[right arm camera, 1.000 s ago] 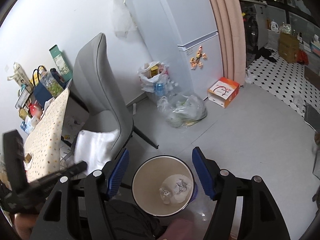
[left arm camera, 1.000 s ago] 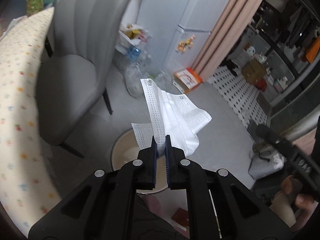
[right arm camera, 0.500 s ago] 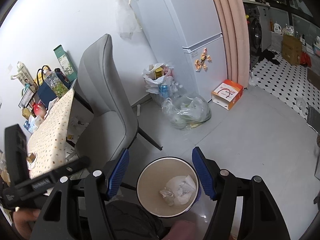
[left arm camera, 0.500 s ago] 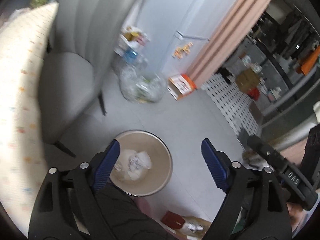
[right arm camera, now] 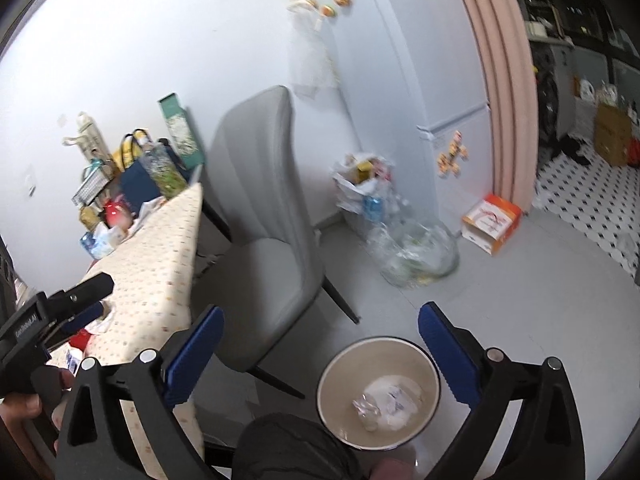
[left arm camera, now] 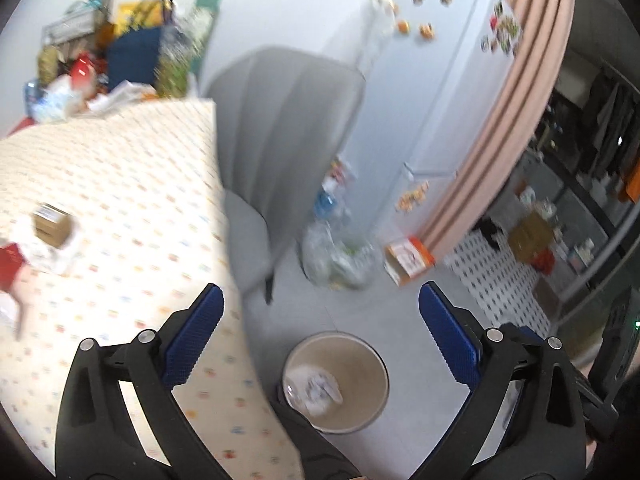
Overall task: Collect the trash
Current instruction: 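Move both open tools back to the table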
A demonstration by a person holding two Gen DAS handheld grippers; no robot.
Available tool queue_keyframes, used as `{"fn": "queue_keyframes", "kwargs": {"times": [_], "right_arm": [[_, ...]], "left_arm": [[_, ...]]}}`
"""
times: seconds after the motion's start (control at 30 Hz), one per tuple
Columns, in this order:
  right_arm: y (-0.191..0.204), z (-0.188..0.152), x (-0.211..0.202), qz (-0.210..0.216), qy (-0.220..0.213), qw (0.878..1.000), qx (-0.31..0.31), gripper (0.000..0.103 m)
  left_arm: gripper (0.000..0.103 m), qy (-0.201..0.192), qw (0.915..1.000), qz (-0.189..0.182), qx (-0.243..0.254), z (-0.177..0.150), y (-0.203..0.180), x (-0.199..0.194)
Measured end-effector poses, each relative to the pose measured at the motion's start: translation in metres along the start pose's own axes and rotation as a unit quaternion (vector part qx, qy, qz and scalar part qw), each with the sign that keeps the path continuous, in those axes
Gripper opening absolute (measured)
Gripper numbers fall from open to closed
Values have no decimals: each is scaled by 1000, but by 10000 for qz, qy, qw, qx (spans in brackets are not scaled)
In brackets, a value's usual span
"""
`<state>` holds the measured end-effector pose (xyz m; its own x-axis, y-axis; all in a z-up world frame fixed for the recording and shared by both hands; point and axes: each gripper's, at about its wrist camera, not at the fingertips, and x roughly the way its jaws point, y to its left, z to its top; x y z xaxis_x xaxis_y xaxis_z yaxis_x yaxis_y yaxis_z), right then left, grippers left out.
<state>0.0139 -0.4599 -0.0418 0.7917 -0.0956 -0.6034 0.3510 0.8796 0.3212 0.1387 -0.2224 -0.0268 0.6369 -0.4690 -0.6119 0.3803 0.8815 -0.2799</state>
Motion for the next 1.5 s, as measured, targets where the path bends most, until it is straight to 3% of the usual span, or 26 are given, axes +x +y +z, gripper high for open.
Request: {"fn": "queue_keyframes", "kwargs": {"times": [0.27, 0.63, 1.0, 1.23, 1.5], "right_arm": [[51, 0, -11, 238, -158, 9988, -407, 95], [124, -17, -13, 770, -51, 9927, -927, 95], [196, -35, -12, 1226, 108, 9810, -1497, 95], [233, -46, -4, 1380, 307, 9738, -1784, 95], [277, -61, 13, 1706, 676, 9599, -2119, 85]], "left_arm": [[97, -600, 9973, 154, -401, 3, 40, -51], [97, -1321, 9832, 751, -1008, -13, 112, -115], [97, -1380, 9758, 1083, -1307, -42, 178, -155], [97, -1255, 9668, 1358, -1765, -64, 230, -168], [97, -1162, 9576, 1627, -2076, -79, 274, -178]]}}
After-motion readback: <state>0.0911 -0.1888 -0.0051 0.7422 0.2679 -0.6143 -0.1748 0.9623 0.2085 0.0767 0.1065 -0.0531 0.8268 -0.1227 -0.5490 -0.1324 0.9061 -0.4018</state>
